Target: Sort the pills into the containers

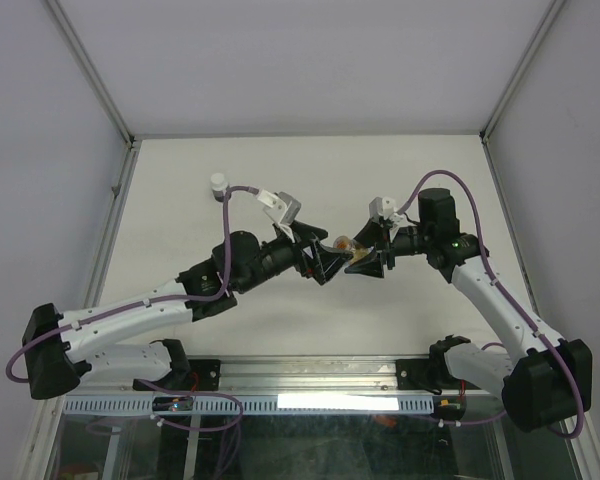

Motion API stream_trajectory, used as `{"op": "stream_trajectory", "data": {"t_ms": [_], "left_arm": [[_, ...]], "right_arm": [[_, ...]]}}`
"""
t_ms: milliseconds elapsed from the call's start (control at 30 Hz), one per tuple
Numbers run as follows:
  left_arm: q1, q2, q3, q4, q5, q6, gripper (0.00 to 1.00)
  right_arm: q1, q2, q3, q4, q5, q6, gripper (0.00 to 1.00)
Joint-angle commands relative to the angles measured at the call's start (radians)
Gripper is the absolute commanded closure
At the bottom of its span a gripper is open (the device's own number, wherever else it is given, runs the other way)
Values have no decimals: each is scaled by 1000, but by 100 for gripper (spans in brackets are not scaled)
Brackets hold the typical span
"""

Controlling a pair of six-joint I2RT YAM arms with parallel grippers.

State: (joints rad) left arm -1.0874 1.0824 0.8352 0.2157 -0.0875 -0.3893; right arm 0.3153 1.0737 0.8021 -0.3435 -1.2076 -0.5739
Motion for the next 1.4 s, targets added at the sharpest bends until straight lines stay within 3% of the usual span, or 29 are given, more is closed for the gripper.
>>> {"op": "stream_trajectory", "data": {"t_ms": [0, 233, 367, 533, 867, 1133, 1367], "left_arm": [[-10, 35, 73, -37, -167, -56, 6], [-23, 88, 110, -37, -218, -74, 7], [-24, 123, 132, -37, -175, -70, 23], [-24, 146, 147, -57, -143, -73, 37], [-25, 162, 168, -116, -87, -89, 47], [-26, 169, 178, -149, -76, -93, 47], [-26, 181, 199, -175, -48, -66, 75]], "right_arm": [[-5, -2, 28, 38, -6, 4, 100], [-5, -2, 28, 38, -6, 4, 100], [-5, -3, 28, 37, -4, 3, 100], [-5, -4, 28, 37, -5, 3, 100], [-5, -6, 28, 38, -6, 3, 100], [-5, -6, 28, 39, -5, 5, 100], [-5, -8, 28, 38, -6, 6, 100]]}}
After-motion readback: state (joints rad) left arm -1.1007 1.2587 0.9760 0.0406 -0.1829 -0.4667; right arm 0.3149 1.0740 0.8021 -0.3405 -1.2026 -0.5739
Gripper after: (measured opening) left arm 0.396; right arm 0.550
